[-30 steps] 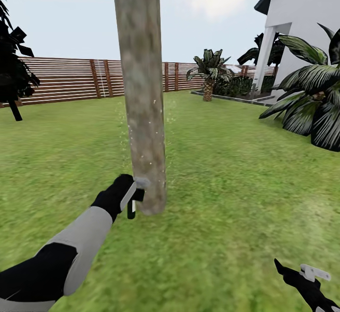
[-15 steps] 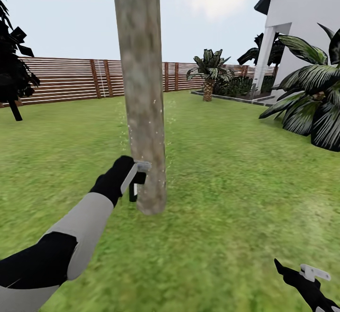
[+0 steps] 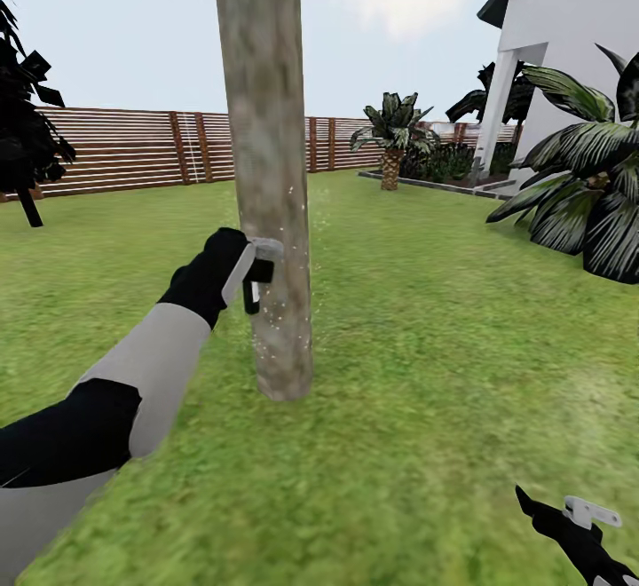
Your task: In the garden, pick up the pesticide atomizer on the floor and spray pesticide onto both trees until each tree trunk is fully covered.
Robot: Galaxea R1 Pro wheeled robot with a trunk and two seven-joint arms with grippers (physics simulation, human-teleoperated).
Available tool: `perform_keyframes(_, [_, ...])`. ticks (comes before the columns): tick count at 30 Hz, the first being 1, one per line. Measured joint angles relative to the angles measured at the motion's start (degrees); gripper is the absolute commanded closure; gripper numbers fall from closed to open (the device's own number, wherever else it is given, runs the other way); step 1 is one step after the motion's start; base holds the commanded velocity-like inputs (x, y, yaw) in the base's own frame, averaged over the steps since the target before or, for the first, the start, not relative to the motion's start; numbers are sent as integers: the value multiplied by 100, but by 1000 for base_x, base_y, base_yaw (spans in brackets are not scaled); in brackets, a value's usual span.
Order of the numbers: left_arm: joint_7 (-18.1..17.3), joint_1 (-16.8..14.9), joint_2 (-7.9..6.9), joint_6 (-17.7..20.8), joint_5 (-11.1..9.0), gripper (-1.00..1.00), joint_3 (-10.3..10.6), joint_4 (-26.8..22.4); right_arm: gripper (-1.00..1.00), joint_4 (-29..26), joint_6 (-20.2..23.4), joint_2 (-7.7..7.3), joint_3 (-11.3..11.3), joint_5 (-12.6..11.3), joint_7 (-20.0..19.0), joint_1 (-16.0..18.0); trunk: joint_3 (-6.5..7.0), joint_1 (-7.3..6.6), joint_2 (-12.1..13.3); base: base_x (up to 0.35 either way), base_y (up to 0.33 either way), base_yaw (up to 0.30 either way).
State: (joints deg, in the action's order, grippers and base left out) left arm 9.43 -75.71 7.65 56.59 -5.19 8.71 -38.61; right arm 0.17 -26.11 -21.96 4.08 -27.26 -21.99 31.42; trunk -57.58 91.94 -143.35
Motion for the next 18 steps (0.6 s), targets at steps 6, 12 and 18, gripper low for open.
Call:
perform_keyframes(6, [0, -464, 18, 0, -8, 100, -9, 22, -100, 0, 1, 0, 0, 0, 0, 0, 0, 0, 0, 0, 0, 0])
perform_keyframes(12, [0, -744, 81, 1, -3, 100, -9, 20, -100, 0, 3, 0, 0, 0, -1, 0, 0, 0, 0, 0, 0, 0])
perform_keyframes(18, [0, -779, 81, 0, -14, 100, -4, 243, -100, 0, -2, 0, -1, 1, 0, 0, -1, 1, 1, 0, 0, 0])
